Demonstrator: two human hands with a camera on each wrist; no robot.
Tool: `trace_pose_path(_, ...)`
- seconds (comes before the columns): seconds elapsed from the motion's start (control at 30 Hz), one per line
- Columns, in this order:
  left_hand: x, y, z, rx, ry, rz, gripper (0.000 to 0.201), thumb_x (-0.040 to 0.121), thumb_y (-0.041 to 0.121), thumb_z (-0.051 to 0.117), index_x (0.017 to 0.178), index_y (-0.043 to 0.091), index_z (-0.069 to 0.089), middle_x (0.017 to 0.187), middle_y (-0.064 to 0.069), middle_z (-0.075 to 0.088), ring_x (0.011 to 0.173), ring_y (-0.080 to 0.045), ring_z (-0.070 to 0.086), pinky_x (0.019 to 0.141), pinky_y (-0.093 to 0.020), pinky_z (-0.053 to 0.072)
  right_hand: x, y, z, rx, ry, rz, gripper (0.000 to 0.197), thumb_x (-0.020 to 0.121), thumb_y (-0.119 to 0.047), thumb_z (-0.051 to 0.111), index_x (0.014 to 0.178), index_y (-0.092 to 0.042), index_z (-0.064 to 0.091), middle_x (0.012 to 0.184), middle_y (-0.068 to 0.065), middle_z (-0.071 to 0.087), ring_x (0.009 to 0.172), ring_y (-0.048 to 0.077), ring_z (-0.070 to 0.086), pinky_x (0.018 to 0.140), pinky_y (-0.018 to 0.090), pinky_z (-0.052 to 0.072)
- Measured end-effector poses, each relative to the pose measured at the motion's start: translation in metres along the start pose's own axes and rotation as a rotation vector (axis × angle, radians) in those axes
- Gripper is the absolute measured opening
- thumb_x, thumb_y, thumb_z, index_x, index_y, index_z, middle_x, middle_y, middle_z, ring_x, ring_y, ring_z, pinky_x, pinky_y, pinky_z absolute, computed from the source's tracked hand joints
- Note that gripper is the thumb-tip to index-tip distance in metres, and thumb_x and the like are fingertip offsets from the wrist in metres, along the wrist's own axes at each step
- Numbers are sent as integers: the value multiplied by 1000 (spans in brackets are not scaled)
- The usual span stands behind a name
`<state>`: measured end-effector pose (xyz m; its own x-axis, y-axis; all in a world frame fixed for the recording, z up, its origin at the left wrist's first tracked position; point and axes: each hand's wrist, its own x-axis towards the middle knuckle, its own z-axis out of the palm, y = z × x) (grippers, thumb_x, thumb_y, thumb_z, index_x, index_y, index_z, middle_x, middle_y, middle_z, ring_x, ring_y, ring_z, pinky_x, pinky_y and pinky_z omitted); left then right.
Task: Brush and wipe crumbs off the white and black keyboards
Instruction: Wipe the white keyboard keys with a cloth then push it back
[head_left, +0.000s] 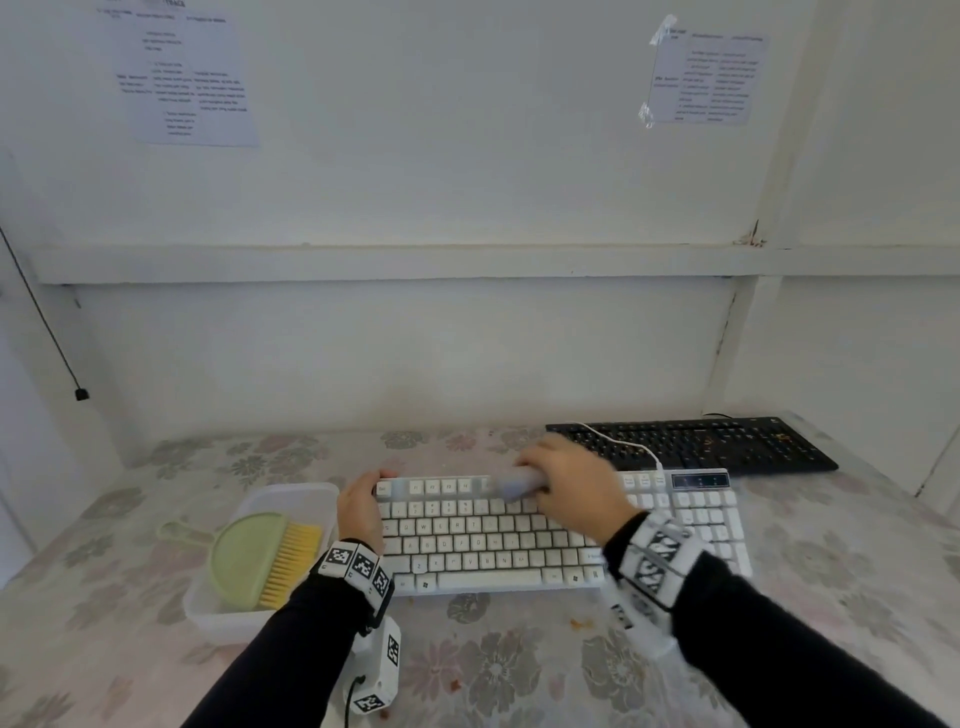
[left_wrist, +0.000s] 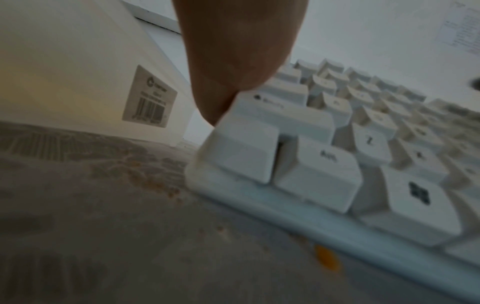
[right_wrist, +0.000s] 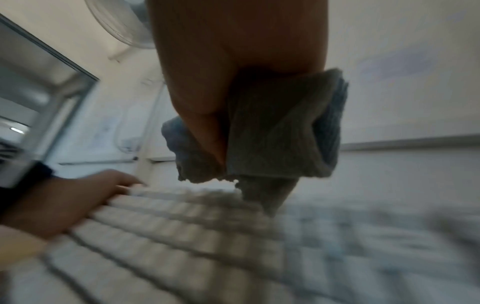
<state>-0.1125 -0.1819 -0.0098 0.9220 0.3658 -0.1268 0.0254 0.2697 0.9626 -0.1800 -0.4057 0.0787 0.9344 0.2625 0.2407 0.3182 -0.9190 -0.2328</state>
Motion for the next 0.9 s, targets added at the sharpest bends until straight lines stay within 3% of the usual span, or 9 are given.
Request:
trace_pose_path(0.07, -1, 2, 1, 12, -4, 21, 29, 93, 8, 42, 70, 10, 59, 70, -9, 55, 63, -23, 51, 60, -31, 43, 13, -42, 22, 32, -58, -106, 22, 88, -21, 56, 110, -21, 59, 109, -5, 56, 98, 12, 53, 84, 22, 43)
trace_pose_path(0.23, 1, -3, -9, 173, -126, 150, 14, 83, -9, 56, 82, 4, 61, 73, -5, 58, 69, -22, 54, 58, -22, 46, 35, -100, 64, -25, -87, -191, 22, 90, -12, 52, 111, -13, 57, 106, 6, 54, 89, 25, 57, 69, 34, 46)
trace_pose_path(0.3, 1, -2, -9, 161, -142, 146, 11, 77, 2, 64, 76, 12, 60, 72, -2, 58, 65, -15, 53, 59, -23, 47, 34, -102, 70, -49, -88, -188, 24, 90, -9, 49, 113, -11, 56, 106, 9, 53, 90, 29, 58, 67, 37, 46)
trace_pose_path(0.33, 1, 0, -8, 123, -122, 123, 7, 78, 12, 62, 72, 14, 59, 70, -4, 56, 63, -15, 52, 57, -24, 47, 32, -99, 71, -65, -95, -194, 25, 90, -8, 48, 113, -11, 56, 105, 10, 52, 91, 29, 57, 64, 36, 43)
trace_pose_path(0.4, 4, 0, -5, -41, -48, -23, 22, 90, 13, 49, 69, 8, 56, 63, -8, 53, 54, -17, 52, 46, -20, 45, 26, -90, 71, -103, -115, -220, 25, 90, -7, 48, 112, -14, 59, 104, 9, 52, 93, 28, 56, 63, 33, 37)
trace_pose_path(0.47, 8, -4, -5, -66, -31, -69, 28, 93, 14, 43, 69, 9, 58, 62, -10, 54, 51, -21, 53, 48, -24, 45, 19, -77, 69, -124, -136, -218, 25, 90, -6, 50, 110, -15, 61, 107, 7, 52, 95, 28, 55, 63, 32, 36)
trace_pose_path(0.57, 10, -8, -5, -41, -20, -44, 27, 90, 15, 46, 68, 12, 61, 67, -11, 54, 65, -27, 51, 63, -35, 44, 10, -56, 64, -95, -155, -169, 27, 88, -6, 53, 111, -18, 61, 109, 4, 51, 98, 27, 55, 65, 31, 36)
trace_pose_path(0.73, 5, -3, -5, -13, -27, -13, 26, 90, 13, 46, 69, 11, 60, 66, -10, 54, 59, -27, 50, 61, -33, 43, -6, -18, 44, -111, -142, -90, 21, 88, -16, 54, 107, -21, 62, 106, -1, 52, 95, 20, 54, 60, 25, 36)
trace_pose_path(0.9, 2, -2, -4, 2, -16, 22, 27, 90, 12, 44, 70, 11, 60, 67, -11, 56, 61, -28, 52, 60, -32, 43, -30, 34, 26, -84, -109, 53, 16, 88, -29, 56, 101, -26, 63, 93, -14, 40, 83, 6, 43, 64, 17, 33)
